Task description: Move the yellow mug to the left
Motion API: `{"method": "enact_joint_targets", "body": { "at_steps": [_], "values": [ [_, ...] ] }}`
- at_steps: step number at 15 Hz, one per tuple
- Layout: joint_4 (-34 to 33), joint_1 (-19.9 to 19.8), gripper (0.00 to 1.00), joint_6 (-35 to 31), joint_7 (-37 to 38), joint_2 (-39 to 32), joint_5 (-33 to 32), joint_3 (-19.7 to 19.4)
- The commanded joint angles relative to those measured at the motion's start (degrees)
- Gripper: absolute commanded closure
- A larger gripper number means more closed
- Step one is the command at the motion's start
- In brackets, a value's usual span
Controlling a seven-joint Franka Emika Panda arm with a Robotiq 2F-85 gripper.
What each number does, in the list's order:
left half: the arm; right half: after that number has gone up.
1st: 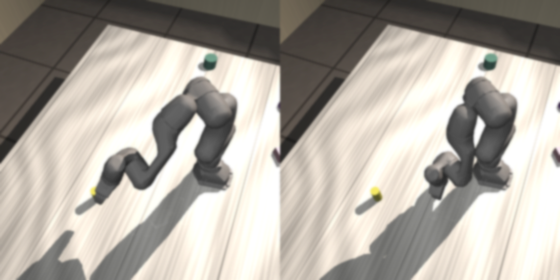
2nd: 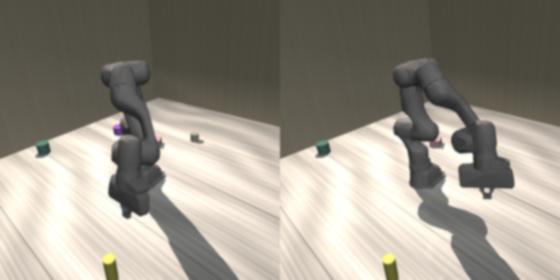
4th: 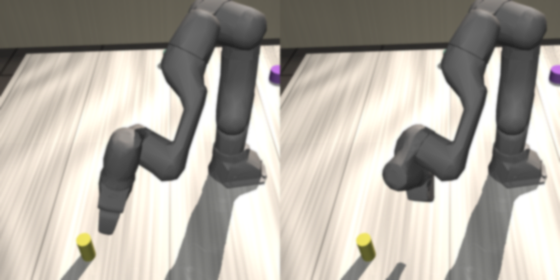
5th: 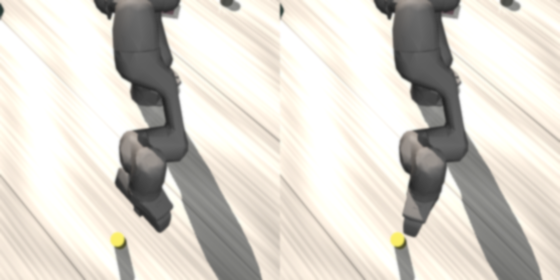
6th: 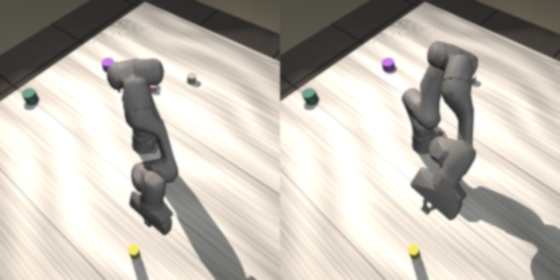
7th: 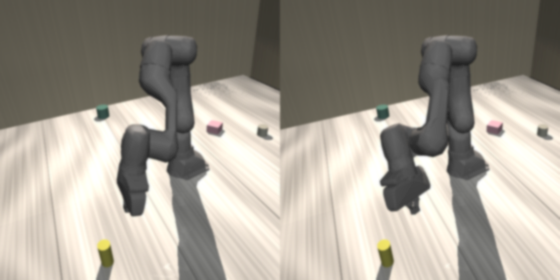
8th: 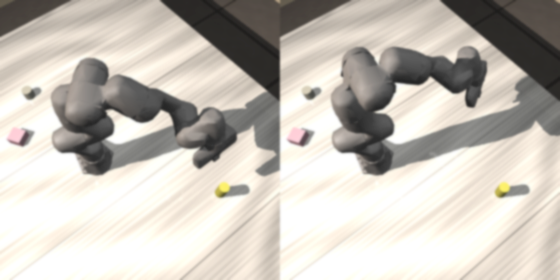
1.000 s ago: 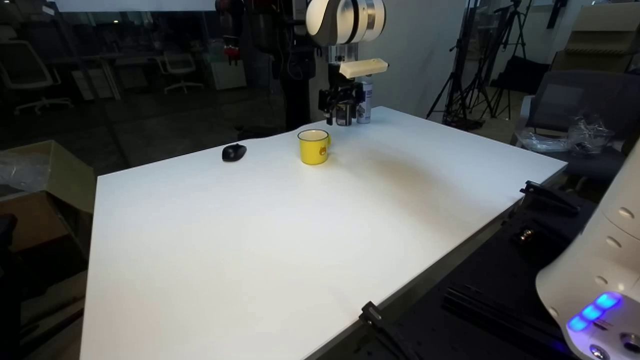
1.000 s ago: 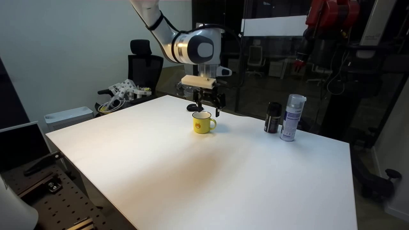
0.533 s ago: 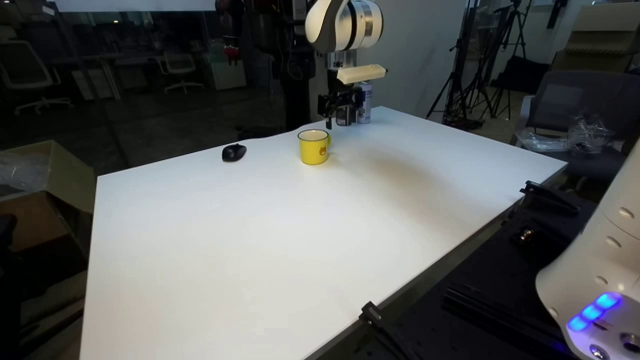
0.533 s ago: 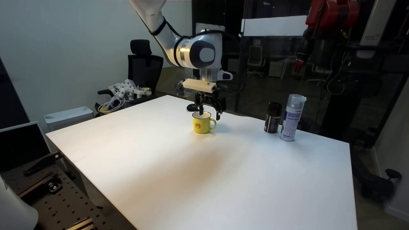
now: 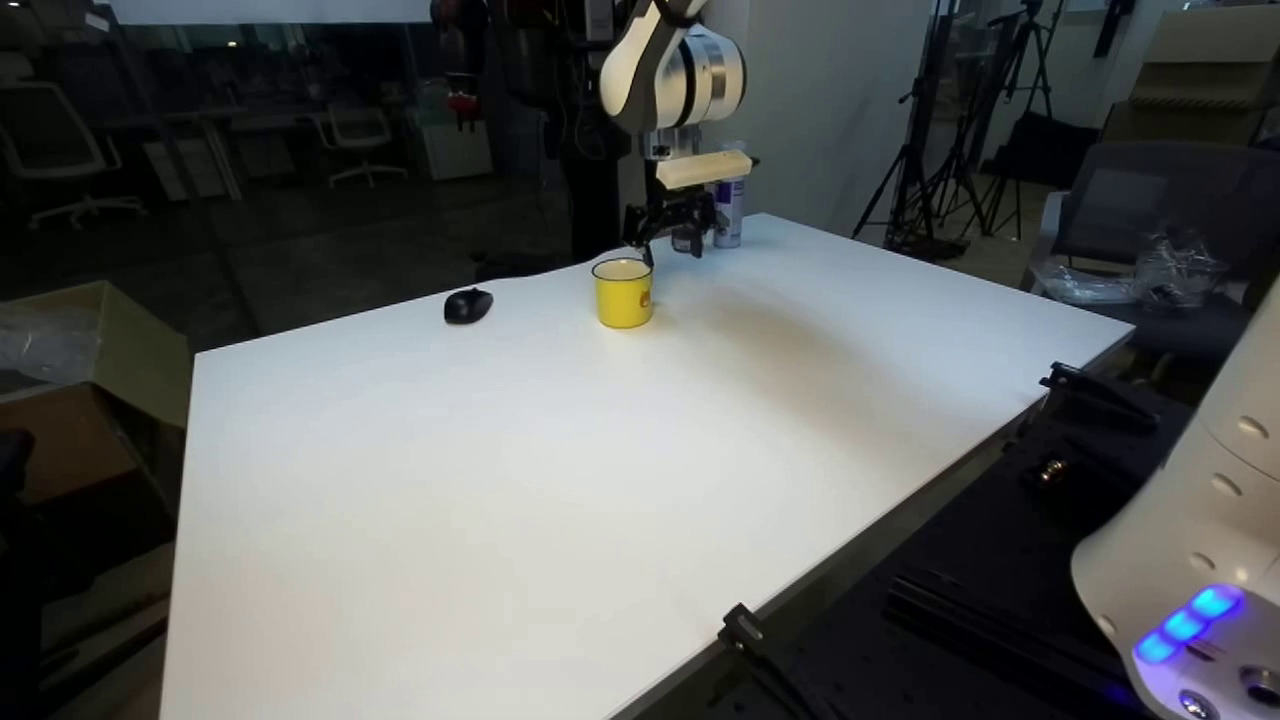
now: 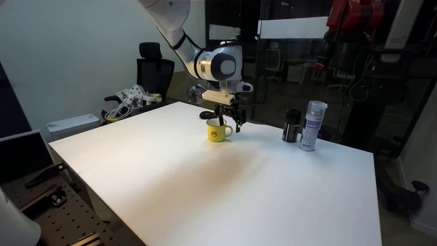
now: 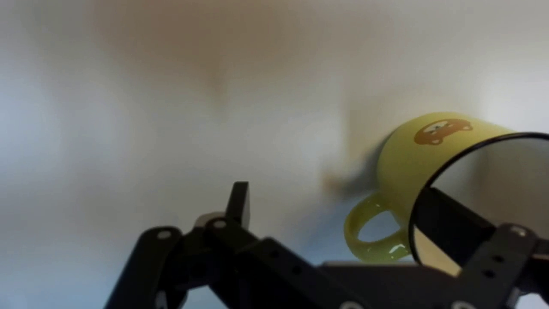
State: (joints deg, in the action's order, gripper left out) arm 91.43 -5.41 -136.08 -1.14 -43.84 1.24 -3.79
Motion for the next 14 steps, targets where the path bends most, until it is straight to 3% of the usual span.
{"method": "enact_joint_targets", "body": {
  "at_steps": [1,12,13,14],
  "values": [
    [-7.8,1.9,0.0,2.6,3.8,-4.2,-1.1,-0.8],
    [-16.8,3.7,0.0,5.3,5.1,-9.1,-1.2,-0.5],
    [-17.1,3.6,0.25,5.5,5.0,-9.2,-1.2,-0.5],
    [-17.3,3.6,0.26,5.7,5.0,-9.3,-1.2,-0.5]
  ]
}}
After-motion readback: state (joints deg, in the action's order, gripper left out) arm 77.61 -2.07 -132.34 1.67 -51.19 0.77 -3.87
